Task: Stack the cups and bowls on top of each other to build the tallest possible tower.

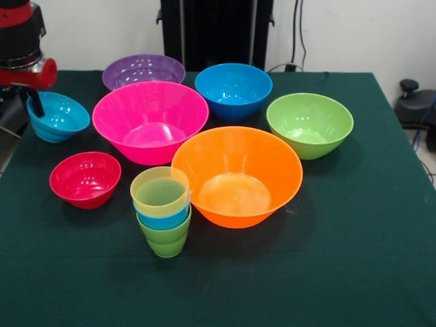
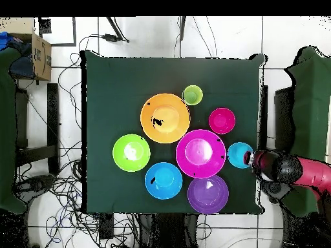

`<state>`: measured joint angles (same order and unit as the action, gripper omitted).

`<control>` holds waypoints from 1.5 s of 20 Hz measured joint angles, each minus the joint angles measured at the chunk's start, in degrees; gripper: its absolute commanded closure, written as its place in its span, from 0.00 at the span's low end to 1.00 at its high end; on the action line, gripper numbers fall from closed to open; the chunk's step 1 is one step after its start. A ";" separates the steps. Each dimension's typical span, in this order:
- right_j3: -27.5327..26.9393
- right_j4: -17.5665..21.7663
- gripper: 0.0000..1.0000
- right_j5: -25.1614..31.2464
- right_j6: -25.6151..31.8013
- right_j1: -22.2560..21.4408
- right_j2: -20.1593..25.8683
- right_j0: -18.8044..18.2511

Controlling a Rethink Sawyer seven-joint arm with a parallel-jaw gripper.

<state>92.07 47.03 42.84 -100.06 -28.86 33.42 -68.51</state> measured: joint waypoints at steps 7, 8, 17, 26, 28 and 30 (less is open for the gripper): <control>-3.85 -2.21 1.00 3.20 0.00 0.08 0.02 2.50; -4.47 -2.51 1.00 4.05 0.00 0.08 0.01 2.95; -6.71 -5.85 1.00 10.23 0.00 -2.14 0.08 5.91; -6.72 -6.65 1.00 10.50 0.00 -4.86 0.09 6.19; -6.71 -6.68 1.00 10.51 0.00 -5.35 0.08 6.19; -6.71 -6.77 1.00 10.52 0.00 -5.73 0.09 6.19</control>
<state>85.36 40.26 53.36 -100.06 -34.59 33.51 -62.32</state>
